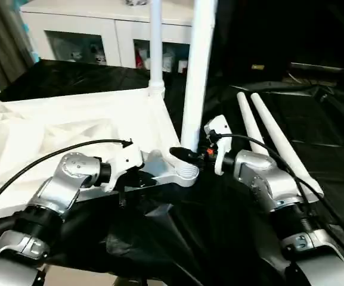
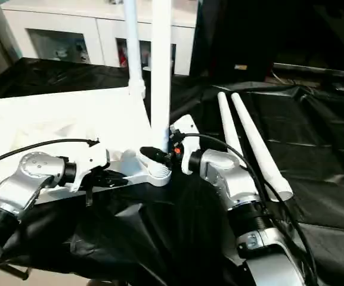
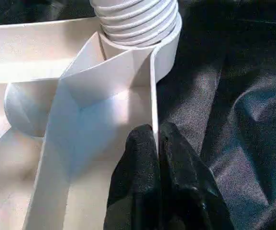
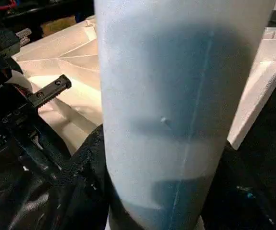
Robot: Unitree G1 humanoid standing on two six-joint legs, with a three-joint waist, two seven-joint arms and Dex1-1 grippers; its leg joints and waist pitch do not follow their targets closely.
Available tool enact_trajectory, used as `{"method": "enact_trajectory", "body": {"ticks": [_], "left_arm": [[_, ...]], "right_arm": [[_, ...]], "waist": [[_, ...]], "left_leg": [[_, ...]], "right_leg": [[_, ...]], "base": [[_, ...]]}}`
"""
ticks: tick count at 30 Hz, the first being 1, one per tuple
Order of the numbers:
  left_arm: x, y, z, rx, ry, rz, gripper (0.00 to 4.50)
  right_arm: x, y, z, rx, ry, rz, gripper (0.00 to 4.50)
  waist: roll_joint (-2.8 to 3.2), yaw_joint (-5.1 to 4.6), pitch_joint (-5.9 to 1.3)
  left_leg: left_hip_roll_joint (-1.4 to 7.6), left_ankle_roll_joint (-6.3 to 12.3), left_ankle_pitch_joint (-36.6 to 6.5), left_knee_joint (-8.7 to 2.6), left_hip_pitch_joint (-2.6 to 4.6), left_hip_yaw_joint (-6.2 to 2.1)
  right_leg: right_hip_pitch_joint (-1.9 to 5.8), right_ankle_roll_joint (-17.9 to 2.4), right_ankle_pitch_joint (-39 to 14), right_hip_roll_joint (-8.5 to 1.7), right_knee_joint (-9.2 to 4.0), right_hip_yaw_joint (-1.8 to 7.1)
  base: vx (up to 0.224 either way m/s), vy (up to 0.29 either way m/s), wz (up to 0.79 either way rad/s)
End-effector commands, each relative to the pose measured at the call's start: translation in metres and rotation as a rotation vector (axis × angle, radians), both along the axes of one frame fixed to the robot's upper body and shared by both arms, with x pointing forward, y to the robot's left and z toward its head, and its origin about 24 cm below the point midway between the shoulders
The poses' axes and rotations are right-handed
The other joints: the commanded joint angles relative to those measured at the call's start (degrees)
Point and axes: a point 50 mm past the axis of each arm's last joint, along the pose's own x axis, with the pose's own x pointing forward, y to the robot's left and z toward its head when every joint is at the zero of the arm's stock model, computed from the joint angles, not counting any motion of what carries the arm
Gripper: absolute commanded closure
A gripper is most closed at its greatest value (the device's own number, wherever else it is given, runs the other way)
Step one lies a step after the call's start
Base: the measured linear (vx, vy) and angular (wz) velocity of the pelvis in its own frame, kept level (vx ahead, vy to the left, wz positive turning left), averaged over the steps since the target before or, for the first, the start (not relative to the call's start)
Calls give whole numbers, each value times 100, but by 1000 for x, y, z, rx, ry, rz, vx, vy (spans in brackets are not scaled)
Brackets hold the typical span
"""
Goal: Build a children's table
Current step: Insert table leg to table base
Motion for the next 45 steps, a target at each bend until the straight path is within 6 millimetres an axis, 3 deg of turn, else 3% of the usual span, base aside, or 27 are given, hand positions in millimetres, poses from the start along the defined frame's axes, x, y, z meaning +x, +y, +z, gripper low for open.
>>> {"method": "enact_trajectory", "body": {"ticks": [1, 10, 18, 23, 24, 25, 33, 38, 45], "left_arm": [[-6, -11, 0, -38, 8, -75, 450], [-5, -10, 0, -30, -6, -53, 450], [-4, -9, 0, -26, -7, -42, 450], [-2, -8, 0, -19, -12, -33, 450], [-2, -8, 0, -18, -14, -30, 450], [-1, -8, 0, -18, -14, -29, 450], [2, -7, 2, -12, -24, -15, 450], [3, -7, 1, -9, -27, -10, 450], [4, -6, 1, -1, -30, -6, 450]], "right_arm": [[2, -2, -5, -14, 22, -16, 259], [-1, -14, -17, 131, 120, -93, 259], [-10, -22, -37, 177, 162, -156, 259], [-18, -23, -48, 208, 141, -184, 259], [-19, -23, -50, 204, 127, -187, 259], [-20, -23, -50, 205, 124, -187, 259], [-29, -27, -56, 236, 74, -210, 259], [-32, -26, -60, 141, 5, -185, 259], [-29, -20, -54, 24, -69, -104, 259]], "waist": [[23, -29, -480], [11, -25, -490], [41, -13, -490], [45, -12, -495], [92, -5, -493], [74, -15, -492], [92, -13, -497], [105, -21, -490], [73, -34, -477]], "left_leg": [[298, -329, -2029, -497, 200, -109], [305, -320, -2064, -496, 207, -110], [306, -331, -2133, -502, 208, -114], [309, -328, -2217, -510, 215, -118], [307, -348, -2268, -509, 215, -125], [311, -369, -2375, -519, 223, -126], [307, -377, -2629, -532, 233, -146], [306, -392, -2717, -543, 225, -151], [309, -379, -2789, -553, 233, -164]], "right_leg": [[165, -1146, -1785, -389, -438, 257], [164, -1193, -1733, -394, -437, 259], [158, -1180, -1830, -401, -450, 255], [146, -1168, -1867, -402, -462, 255], [138, -1162, -1891, -406, -463, 255], [131, -1142, -1915, -399, -481, 254], [129, -1133, -2074, -398, -505, 255], [120, -1125, -2088, -390, -512, 254], [121, -1041, -2368, -397, -538, 256]], "base": [[0, 0, 0], [0, 0, 0], [0, 0, 0], [0, 0, 0], [0, 0, 0], [0, 0, 0], [0, 0, 0], [0, 0, 0], [0, 0, 0]]}}
